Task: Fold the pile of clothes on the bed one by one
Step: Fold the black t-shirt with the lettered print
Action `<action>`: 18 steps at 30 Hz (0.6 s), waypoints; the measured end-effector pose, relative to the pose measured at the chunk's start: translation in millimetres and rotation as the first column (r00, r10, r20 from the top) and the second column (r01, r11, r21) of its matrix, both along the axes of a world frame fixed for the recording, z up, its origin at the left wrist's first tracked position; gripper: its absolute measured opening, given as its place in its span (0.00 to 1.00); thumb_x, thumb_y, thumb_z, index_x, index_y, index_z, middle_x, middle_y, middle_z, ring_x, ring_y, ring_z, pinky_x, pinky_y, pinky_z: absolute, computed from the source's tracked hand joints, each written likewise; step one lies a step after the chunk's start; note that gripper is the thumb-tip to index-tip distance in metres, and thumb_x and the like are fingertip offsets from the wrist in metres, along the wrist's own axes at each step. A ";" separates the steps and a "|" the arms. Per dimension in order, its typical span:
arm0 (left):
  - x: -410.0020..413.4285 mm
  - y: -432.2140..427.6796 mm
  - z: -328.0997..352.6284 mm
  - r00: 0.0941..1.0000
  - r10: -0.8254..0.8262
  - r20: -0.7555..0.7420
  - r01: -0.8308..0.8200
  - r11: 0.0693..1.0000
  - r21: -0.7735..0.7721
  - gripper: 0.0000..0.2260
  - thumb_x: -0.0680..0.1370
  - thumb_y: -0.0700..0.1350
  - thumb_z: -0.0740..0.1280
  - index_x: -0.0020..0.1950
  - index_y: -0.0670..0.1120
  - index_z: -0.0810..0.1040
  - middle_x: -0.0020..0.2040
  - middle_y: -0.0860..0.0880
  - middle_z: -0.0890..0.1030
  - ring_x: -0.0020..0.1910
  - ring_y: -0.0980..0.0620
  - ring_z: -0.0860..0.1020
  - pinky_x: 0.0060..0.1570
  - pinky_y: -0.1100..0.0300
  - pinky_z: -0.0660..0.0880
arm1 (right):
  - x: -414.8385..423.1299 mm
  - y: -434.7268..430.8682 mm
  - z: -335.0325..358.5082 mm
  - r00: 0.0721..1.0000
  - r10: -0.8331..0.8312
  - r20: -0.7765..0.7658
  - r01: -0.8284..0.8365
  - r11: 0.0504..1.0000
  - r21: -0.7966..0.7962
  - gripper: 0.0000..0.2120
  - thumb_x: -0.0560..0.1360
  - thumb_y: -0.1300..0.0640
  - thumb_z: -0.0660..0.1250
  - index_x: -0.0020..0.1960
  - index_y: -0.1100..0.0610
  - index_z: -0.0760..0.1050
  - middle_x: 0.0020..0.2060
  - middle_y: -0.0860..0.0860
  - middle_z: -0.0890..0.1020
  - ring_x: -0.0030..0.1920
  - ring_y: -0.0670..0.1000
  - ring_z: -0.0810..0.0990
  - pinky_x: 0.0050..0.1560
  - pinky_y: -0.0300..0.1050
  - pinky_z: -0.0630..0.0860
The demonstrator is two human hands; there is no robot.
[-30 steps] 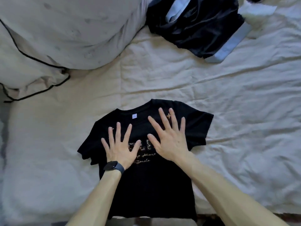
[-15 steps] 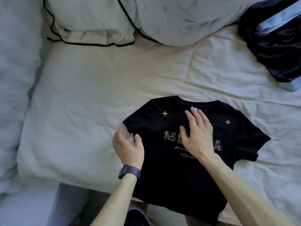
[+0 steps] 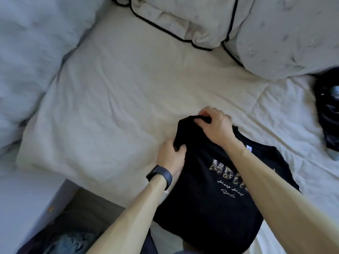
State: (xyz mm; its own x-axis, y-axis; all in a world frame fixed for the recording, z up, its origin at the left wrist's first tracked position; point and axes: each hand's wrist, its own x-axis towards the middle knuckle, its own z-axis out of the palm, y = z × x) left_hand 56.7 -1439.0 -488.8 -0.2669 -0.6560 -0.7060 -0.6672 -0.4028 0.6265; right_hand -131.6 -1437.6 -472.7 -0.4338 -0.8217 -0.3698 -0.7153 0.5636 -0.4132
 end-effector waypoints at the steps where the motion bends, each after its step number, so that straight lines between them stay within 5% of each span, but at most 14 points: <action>1: 1.1 -0.7 -1.0 1.000 -0.007 0.013 0.007 0.999 -0.039 0.10 0.78 0.53 0.65 0.54 0.49 0.77 0.48 0.49 0.81 0.42 0.51 0.79 0.35 0.60 0.72 | 1.6 0.9 -0.7 0.999 0.014 -0.029 -0.014 1.000 0.009 0.09 0.78 0.43 0.68 0.54 0.46 0.77 0.50 0.45 0.81 0.56 0.51 0.75 0.59 0.50 0.60; 4: 2.9 -4.2 -2.7 0.995 -0.067 0.073 0.070 0.996 -0.048 0.11 0.80 0.53 0.63 0.59 0.49 0.74 0.49 0.53 0.79 0.42 0.52 0.77 0.34 0.61 0.70 | 10.8 5.0 -7.3 0.987 0.134 -0.092 -0.126 0.989 0.082 0.13 0.77 0.41 0.68 0.56 0.46 0.77 0.54 0.45 0.81 0.61 0.52 0.73 0.62 0.50 0.60; 7: 3.0 -12.0 -6.5 0.985 -0.111 0.130 0.116 0.993 -0.030 0.11 0.81 0.51 0.63 0.62 0.50 0.72 0.47 0.54 0.78 0.42 0.50 0.77 0.35 0.58 0.71 | 16.3 -0.1 -11.4 0.995 0.068 -0.072 -0.067 0.998 0.014 0.12 0.74 0.50 0.68 0.57 0.47 0.78 0.54 0.44 0.80 0.62 0.52 0.72 0.61 0.47 0.58; 11: -1.2 -12.2 -7.7 0.966 -0.143 0.214 0.152 0.988 -0.024 0.11 0.81 0.55 0.62 0.59 0.51 0.72 0.48 0.52 0.80 0.45 0.45 0.80 0.46 0.48 0.79 | 17.7 -2.5 -25.3 0.957 0.196 -0.212 -0.189 0.980 0.055 0.08 0.77 0.53 0.68 0.55 0.52 0.78 0.50 0.49 0.82 0.56 0.58 0.77 0.57 0.53 0.65; 14: -5.8 -11.7 -0.8 0.964 -0.087 0.250 0.104 0.993 -0.057 0.15 0.81 0.61 0.60 0.56 0.51 0.73 0.44 0.54 0.79 0.43 0.47 0.80 0.45 0.50 0.79 | 17.8 -4.9 -29.1 0.956 0.109 -0.271 -0.123 0.992 -0.034 0.06 0.78 0.53 0.68 0.53 0.53 0.79 0.47 0.50 0.82 0.53 0.59 0.78 0.53 0.54 0.68; 18: -4.6 -0.5 4.1 0.996 0.086 0.023 -0.088 0.989 0.120 0.17 0.76 0.61 0.69 0.57 0.51 0.74 0.48 0.56 0.82 0.47 0.55 0.81 0.48 0.55 0.78 | 13.1 -1.7 -21.8 0.975 0.157 -0.154 -0.153 0.987 0.037 0.17 0.71 0.53 0.66 0.59 0.50 0.77 0.56 0.47 0.81 0.62 0.56 0.72 0.59 0.52 0.63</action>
